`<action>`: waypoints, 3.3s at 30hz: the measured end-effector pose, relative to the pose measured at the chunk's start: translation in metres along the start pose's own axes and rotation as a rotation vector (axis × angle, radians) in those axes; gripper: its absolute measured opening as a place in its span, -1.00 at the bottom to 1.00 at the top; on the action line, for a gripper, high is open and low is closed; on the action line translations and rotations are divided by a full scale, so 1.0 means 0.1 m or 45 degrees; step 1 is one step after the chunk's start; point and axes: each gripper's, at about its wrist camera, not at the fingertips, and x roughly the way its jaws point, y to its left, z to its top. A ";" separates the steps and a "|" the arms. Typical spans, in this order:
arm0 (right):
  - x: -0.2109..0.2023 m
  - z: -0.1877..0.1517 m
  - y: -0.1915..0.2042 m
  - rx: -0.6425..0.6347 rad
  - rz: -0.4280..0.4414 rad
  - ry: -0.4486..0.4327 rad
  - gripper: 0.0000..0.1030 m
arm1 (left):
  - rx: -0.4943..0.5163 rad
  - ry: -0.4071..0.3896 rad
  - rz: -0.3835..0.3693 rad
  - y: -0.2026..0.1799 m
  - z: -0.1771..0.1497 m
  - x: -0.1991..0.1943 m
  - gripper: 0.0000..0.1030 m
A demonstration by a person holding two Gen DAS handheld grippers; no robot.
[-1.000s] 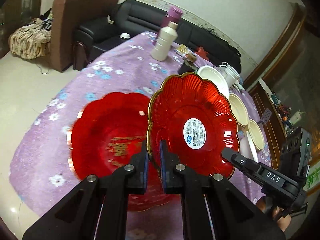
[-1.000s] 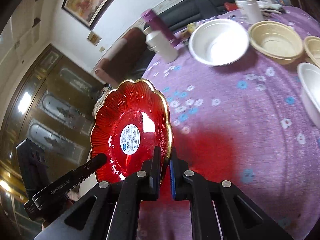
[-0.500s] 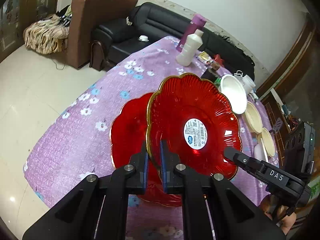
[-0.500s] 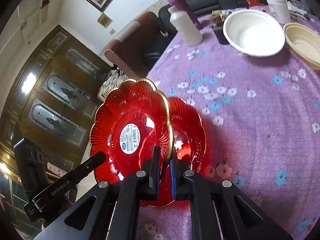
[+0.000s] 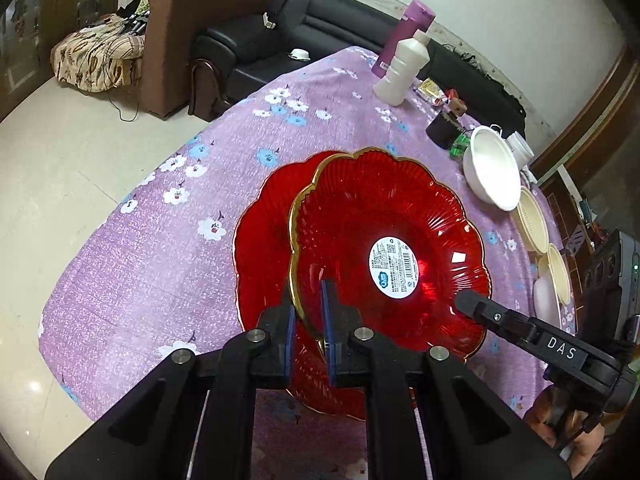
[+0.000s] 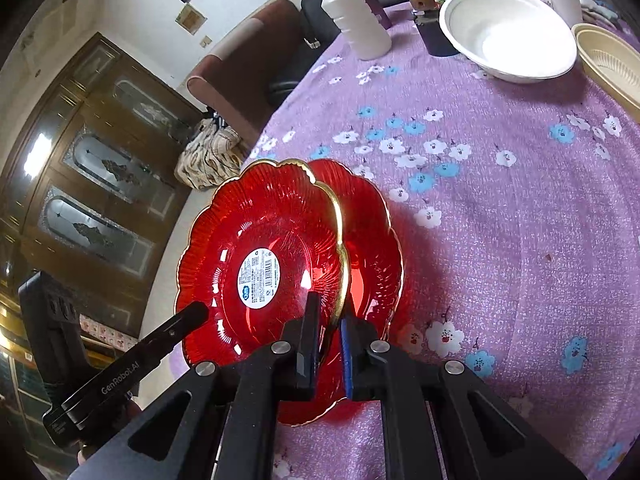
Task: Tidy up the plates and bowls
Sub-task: 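Lower the small red plate onto the large red plate and open both grippers, then move both grippers to the white bowl rim and close on it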
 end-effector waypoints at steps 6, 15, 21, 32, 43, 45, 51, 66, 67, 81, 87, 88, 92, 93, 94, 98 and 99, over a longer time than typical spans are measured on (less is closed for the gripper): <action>0.07 -0.01 0.06 -0.026 -0.054 0.020 -0.82 | 0.006 0.020 0.023 0.02 -0.01 0.08 -0.79; 0.17 0.00 0.09 -0.054 -0.121 0.032 -0.80 | 0.032 0.030 0.065 0.00 -0.02 0.16 -0.77; 0.18 0.00 0.10 -0.060 -0.131 0.042 -0.79 | 0.046 0.030 0.084 0.00 -0.03 0.17 -0.76; 0.21 0.01 0.17 -0.067 -0.155 0.073 -0.72 | 0.067 0.026 0.117 -0.02 -0.04 0.18 -0.74; 0.21 0.10 0.24 -0.062 -0.139 0.127 -0.26 | 0.038 0.108 0.111 -0.02 0.00 0.20 -0.70; 0.19 0.11 0.26 -0.071 -0.132 0.118 -0.09 | 0.020 0.124 0.118 -0.02 0.00 0.21 -0.70; 0.08 0.14 0.23 -0.038 -0.103 0.108 0.11 | -0.004 0.196 0.094 -0.04 -0.01 0.22 -0.66; -0.48 0.13 -0.17 0.071 -0.025 -0.077 0.37 | -0.154 0.022 0.042 -0.02 0.07 -0.24 0.43; -0.52 0.13 -0.24 0.097 -0.007 -0.089 0.38 | -0.146 0.004 0.041 -0.04 0.09 -0.26 0.43; -1.01 -0.12 -1.06 0.327 0.034 -0.192 0.42 | 0.229 0.038 -0.189 -1.27 0.06 -0.07 0.54; -1.80 -0.29 -1.47 0.413 0.005 -0.457 0.44 | 0.344 0.098 -0.296 -2.03 -0.08 0.10 0.54; -1.91 -0.32 -1.60 0.450 -0.005 -0.503 0.48 | 0.365 0.112 -0.320 -2.15 -0.11 0.14 0.54; -2.20 -0.42 -2.18 0.663 -0.055 -0.601 0.53 | 0.420 0.122 -0.369 -2.55 -0.20 0.24 0.54; -2.22 -0.45 -2.35 0.717 -0.049 -0.607 0.53 | 0.429 0.118 -0.376 -2.66 -0.23 0.26 0.54; -2.22 -0.46 -2.44 0.750 -0.045 -0.602 0.53 | 0.437 0.118 -0.378 -2.77 -0.24 0.31 0.54; -2.14 -0.46 -2.74 0.825 0.025 -0.580 0.53 | 0.510 0.169 -0.334 -3.15 -0.31 0.56 0.54; -2.11 -0.45 -2.79 0.830 0.017 -0.576 0.53 | 0.520 0.180 -0.323 -3.19 -0.33 0.60 0.53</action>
